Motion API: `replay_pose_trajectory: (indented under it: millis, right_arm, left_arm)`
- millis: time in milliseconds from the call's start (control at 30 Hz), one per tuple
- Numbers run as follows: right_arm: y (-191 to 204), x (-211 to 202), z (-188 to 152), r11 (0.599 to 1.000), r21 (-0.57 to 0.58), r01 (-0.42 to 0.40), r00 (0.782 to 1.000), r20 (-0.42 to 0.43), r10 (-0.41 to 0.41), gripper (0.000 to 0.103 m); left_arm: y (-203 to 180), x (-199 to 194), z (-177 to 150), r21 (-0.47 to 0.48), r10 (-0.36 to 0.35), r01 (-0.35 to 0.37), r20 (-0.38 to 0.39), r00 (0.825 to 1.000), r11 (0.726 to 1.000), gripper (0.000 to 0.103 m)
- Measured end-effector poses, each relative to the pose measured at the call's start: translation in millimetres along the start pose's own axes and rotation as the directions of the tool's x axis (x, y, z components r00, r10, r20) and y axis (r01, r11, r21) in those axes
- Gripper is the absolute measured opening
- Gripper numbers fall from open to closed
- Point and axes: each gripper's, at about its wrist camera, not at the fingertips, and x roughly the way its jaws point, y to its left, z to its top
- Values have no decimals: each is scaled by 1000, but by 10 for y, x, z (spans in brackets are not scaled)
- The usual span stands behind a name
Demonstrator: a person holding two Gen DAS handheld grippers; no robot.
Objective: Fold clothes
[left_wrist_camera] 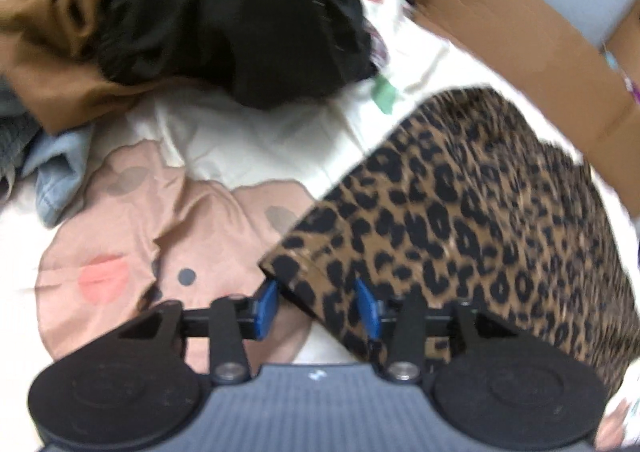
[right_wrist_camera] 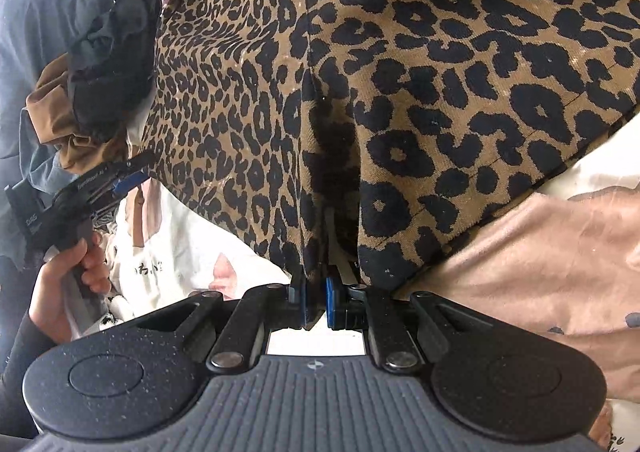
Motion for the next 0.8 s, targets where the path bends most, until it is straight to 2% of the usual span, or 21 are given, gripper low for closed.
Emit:
replay_pose_trajectory:
  millis: [133, 167, 300, 467, 533, 633, 800]
  right_arm:
    - [8, 8, 3, 1000, -3, -1, 1000, -5, 1, 7]
    - [9, 11, 4, 1000, -4, -1, 1000, -6, 1, 7]
    - [17, 20, 8, 1000, -6, -2, 1000, -11, 1, 7]
    - [21, 30, 15, 1000, -8, -4, 1000, -17, 3, 7]
    - [12, 30, 17, 1000, -7, -6, 1000, -20, 6, 7]
    - [16, 26, 20, 1000, -14, -6, 1000, -25, 6, 7]
    - [84, 10, 53, 999, -38, -31, 999, -40, 29, 7]
  left_arm:
    - [108, -35, 27, -86, -29, 34, 54, 998, 996, 17]
    - [121, -51, 32, -96, -36, 42, 66, 997, 995, 15]
    - [183, -28, 49, -143, -103, 115, 85, 991, 983, 15]
    - [297, 153, 11, -203, -125, 139, 81, 989, 969, 15]
    - [328, 158, -1, -215, -140, 158, 95, 986, 964, 4]
    - [321, 54, 15, -175, -122, 145, 133, 984, 974, 3]
    - [371, -151, 60, -168, -115, 147, 181, 977, 975, 3]
